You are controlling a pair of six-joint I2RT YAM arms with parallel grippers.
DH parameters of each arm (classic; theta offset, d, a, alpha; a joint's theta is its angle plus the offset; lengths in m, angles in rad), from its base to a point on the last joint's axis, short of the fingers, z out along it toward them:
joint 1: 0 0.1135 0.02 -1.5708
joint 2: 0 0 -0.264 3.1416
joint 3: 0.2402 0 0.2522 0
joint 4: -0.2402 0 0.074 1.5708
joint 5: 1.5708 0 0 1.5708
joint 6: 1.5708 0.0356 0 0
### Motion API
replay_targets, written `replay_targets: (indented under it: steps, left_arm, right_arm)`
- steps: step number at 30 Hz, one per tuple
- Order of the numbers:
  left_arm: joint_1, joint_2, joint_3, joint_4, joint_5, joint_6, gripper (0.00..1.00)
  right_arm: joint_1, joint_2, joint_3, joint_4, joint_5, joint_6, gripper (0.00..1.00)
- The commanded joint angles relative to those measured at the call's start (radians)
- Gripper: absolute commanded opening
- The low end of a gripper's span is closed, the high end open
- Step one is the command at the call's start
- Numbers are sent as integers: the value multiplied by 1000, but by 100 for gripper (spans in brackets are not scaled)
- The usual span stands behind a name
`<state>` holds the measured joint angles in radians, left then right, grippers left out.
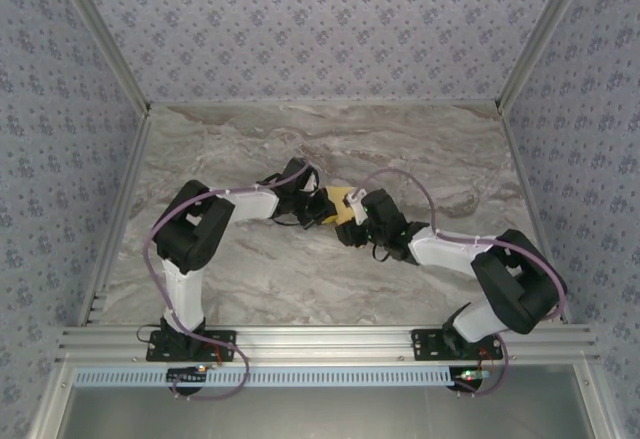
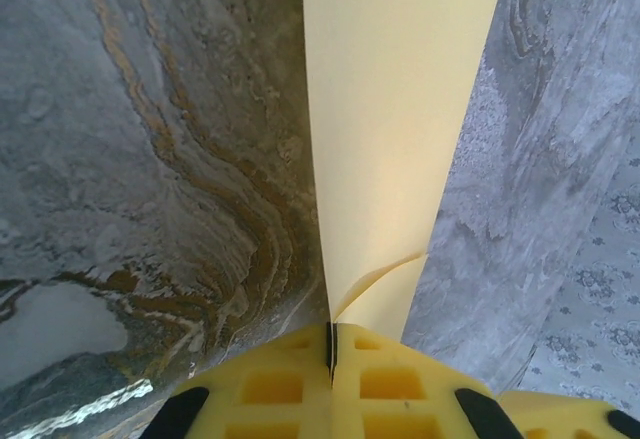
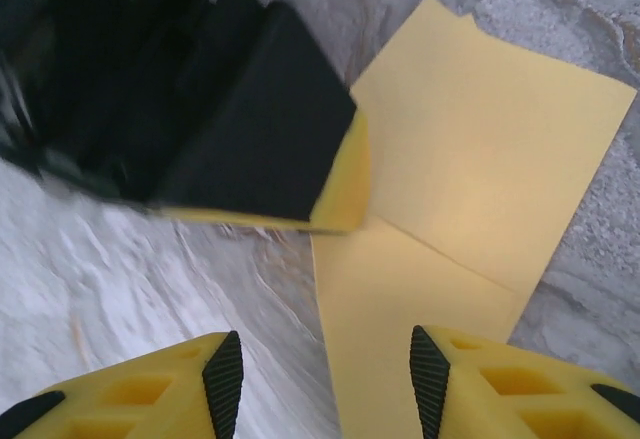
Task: Fold a paper plane with a square sheet of paper (pick it up from the middle)
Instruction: Fold the wing for the fifth time at the center of the table.
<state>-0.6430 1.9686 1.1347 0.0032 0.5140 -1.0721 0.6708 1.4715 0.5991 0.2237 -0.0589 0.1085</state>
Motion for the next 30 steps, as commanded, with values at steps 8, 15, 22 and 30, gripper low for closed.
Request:
replay_targets:
  steps: [8,15,22,30]
  left_arm:
    - [-3,-73,48,-77,-23,-47,1]
    - [-2,-85,48,-97,-24,-52,0]
    - [0,-90,53,-127,-34,-49,1]
    - [6,-93,54,-144,-38,-49,1]
  right_arm:
    - [71,98,-132,375,166,-327,60]
    - [92,218,-103,513,251,-378,58]
    - [93,259,-84,562,272,-407,50]
    - [92,283,-71,560,269,-419,35]
